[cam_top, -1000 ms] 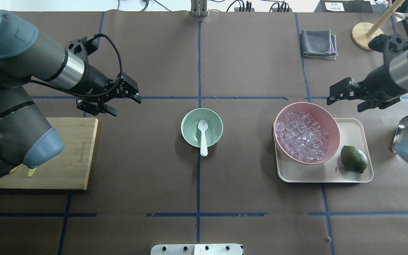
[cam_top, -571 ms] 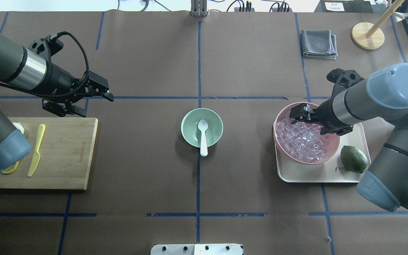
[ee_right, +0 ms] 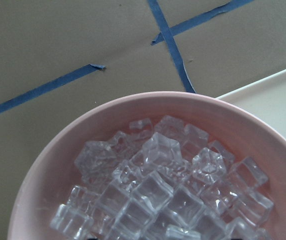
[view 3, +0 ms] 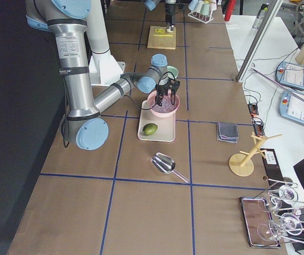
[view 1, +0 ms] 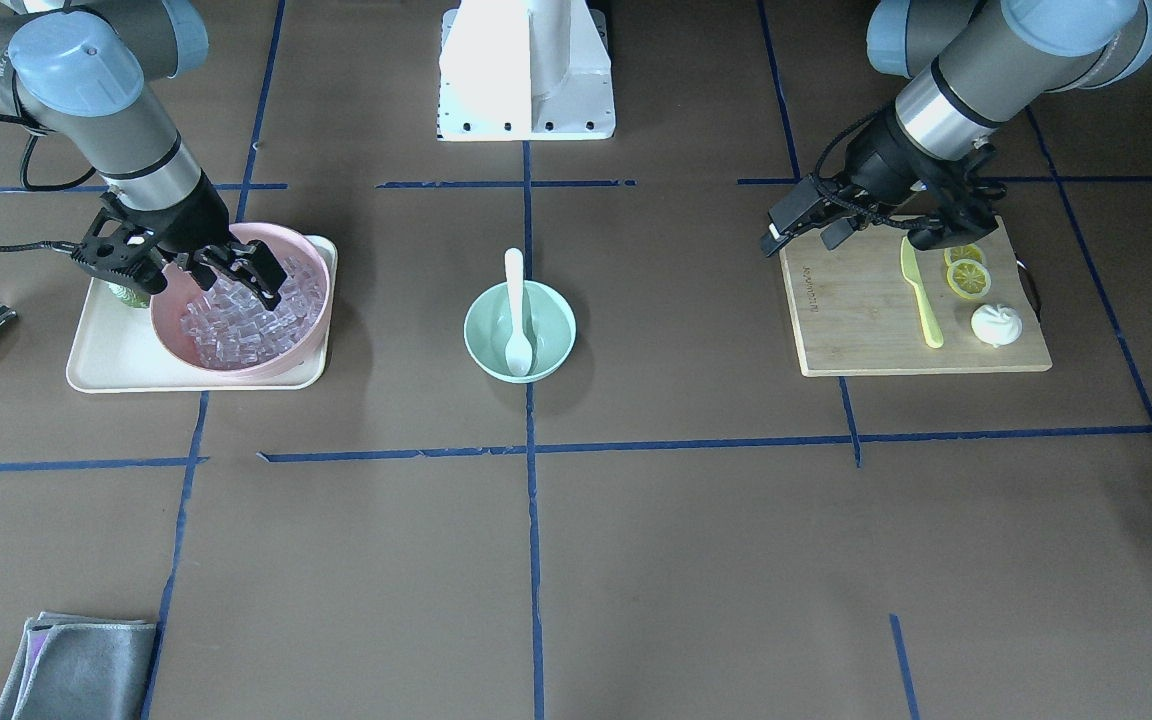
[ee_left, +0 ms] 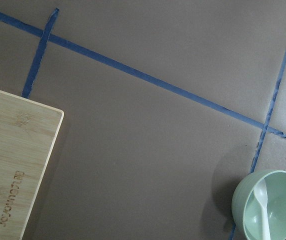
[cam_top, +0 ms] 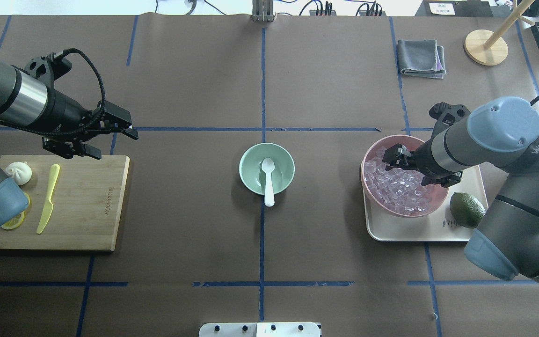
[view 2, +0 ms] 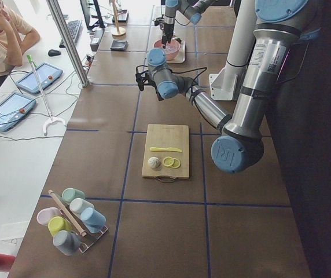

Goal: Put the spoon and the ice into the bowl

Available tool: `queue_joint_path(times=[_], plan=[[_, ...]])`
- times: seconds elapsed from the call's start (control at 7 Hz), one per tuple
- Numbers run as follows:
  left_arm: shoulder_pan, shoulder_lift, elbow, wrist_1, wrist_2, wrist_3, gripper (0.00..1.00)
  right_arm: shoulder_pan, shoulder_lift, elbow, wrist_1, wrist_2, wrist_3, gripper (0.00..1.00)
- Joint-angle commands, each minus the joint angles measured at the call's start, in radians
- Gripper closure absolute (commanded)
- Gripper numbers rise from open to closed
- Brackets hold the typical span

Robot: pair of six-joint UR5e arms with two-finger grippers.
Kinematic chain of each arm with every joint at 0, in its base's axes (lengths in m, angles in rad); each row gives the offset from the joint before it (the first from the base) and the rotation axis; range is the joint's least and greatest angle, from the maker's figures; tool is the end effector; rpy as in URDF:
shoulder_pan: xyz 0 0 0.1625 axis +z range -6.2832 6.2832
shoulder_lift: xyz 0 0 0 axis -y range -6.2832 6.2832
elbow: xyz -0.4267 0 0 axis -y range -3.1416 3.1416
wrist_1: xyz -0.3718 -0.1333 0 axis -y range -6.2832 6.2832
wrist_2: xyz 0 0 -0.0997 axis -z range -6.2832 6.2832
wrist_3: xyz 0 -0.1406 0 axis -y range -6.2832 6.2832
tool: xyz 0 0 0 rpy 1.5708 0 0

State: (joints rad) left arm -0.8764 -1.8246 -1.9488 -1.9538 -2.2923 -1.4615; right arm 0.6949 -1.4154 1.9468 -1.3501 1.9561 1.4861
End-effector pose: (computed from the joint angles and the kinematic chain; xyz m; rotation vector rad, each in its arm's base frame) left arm 0.3205 -0.4481 0.3270 -0.1206 1.1626 -0.3127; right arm -0.3697 -0.4129 0.4227 -0.0576 -0.8324 0.4299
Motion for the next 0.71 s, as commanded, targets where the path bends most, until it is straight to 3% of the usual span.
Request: queue_joint_path(times=[0.0,0.29,0.57], plan=[[0.0,0.002,-0.007,0.001,0.001,0.001,0.01,0.0,-0.008,0.003,0.0,0.009,0.002,0.16],[0.0,0.004,-0.009,0.001,0.001,0.0,0.01,-0.003,-0.008,-0.002,-0.001,0.009,0.002,0.25],[0.0,0.005,-0.009,0.001,0.001,0.001,0.01,-0.011,-0.007,-0.011,0.0,0.009,0.002,0.26]])
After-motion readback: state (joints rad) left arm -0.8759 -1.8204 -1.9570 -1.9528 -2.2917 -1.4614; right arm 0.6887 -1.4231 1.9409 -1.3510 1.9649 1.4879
